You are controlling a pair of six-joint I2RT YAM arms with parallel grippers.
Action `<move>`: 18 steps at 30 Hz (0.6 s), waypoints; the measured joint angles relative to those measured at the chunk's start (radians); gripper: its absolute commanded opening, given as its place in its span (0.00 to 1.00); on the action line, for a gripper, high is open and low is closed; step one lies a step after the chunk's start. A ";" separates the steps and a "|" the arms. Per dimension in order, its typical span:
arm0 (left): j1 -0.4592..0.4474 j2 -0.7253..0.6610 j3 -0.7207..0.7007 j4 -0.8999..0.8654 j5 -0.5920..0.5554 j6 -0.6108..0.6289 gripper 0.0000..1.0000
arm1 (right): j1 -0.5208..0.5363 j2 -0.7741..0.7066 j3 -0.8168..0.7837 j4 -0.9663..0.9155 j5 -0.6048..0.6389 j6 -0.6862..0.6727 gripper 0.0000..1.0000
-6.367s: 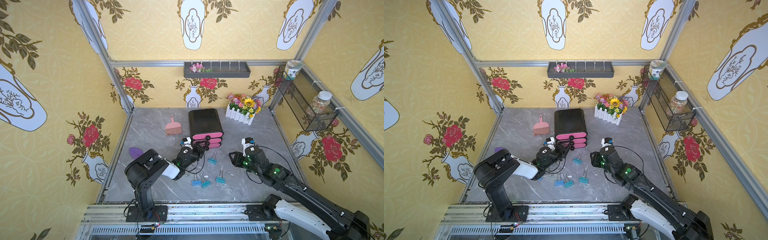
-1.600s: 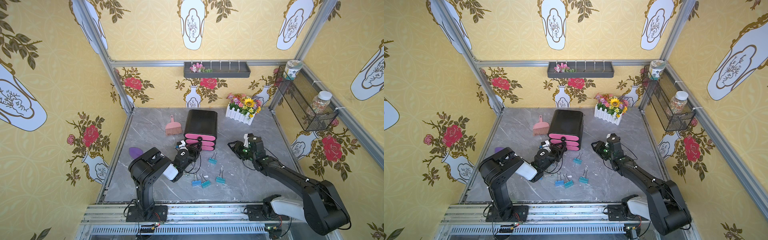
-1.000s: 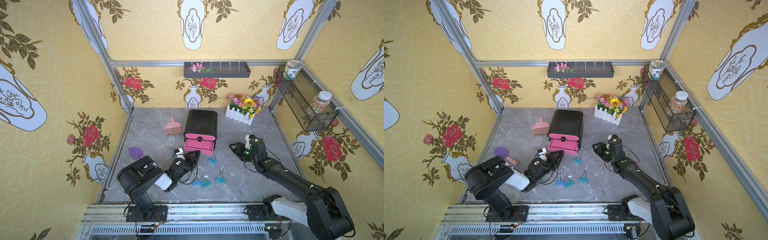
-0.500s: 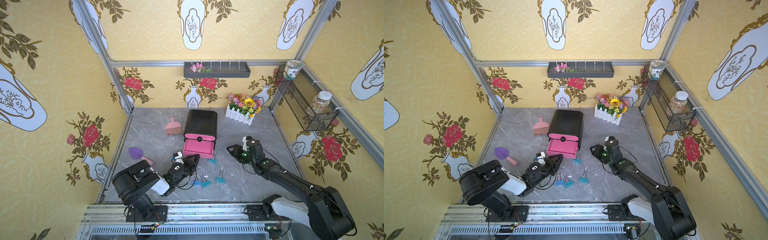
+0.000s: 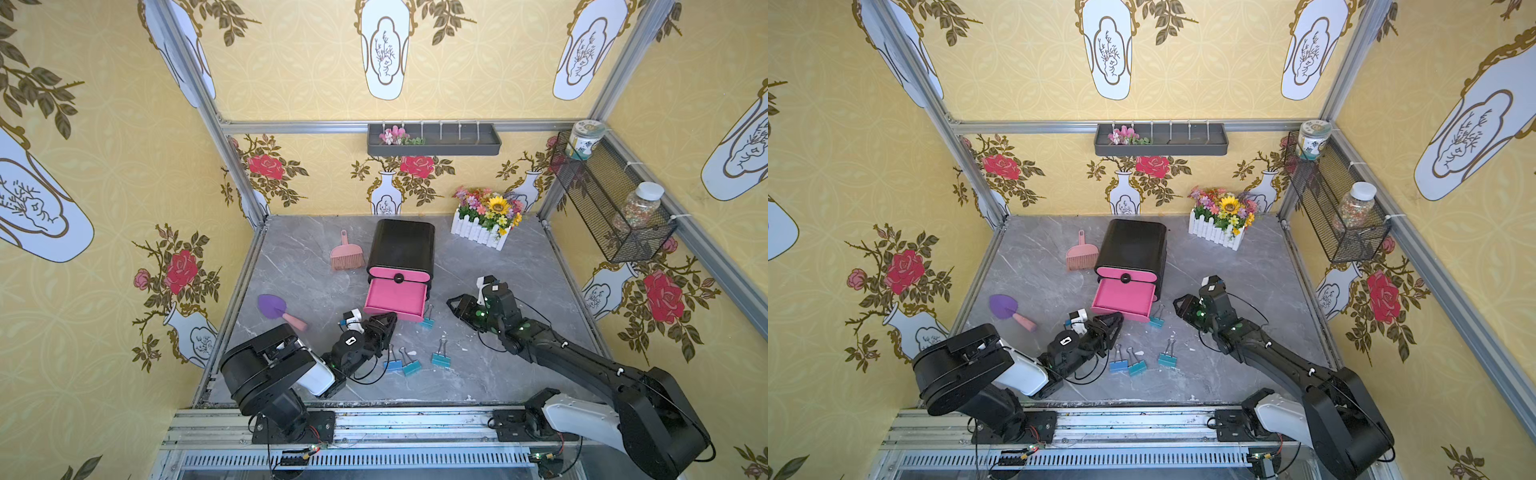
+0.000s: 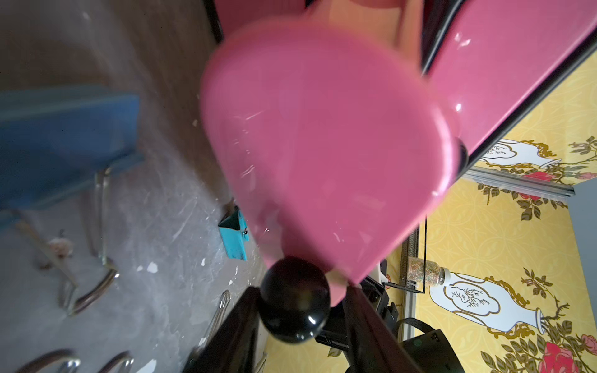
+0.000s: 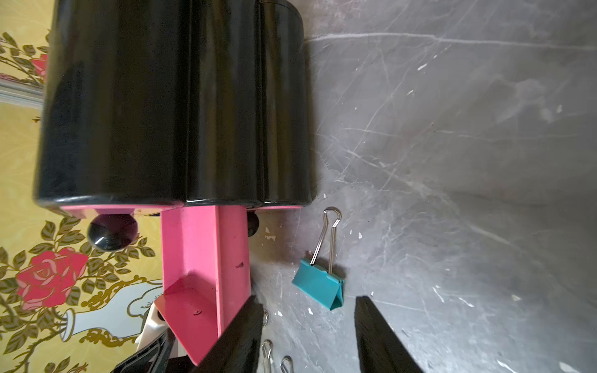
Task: Put the binder clips in the drawer according to color
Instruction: Open the drawer in the storage box.
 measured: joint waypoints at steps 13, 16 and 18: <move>0.000 -0.056 -0.034 -0.036 0.000 -0.005 0.73 | 0.140 -0.090 0.074 -0.289 0.131 -0.052 0.59; 0.000 -0.081 -0.042 -0.071 0.000 -0.008 0.73 | 0.180 -0.106 0.082 -0.357 0.169 -0.053 0.59; 0.000 -0.098 -0.043 -0.095 0.000 -0.008 0.73 | 0.203 -0.104 0.089 -0.389 0.190 -0.052 0.59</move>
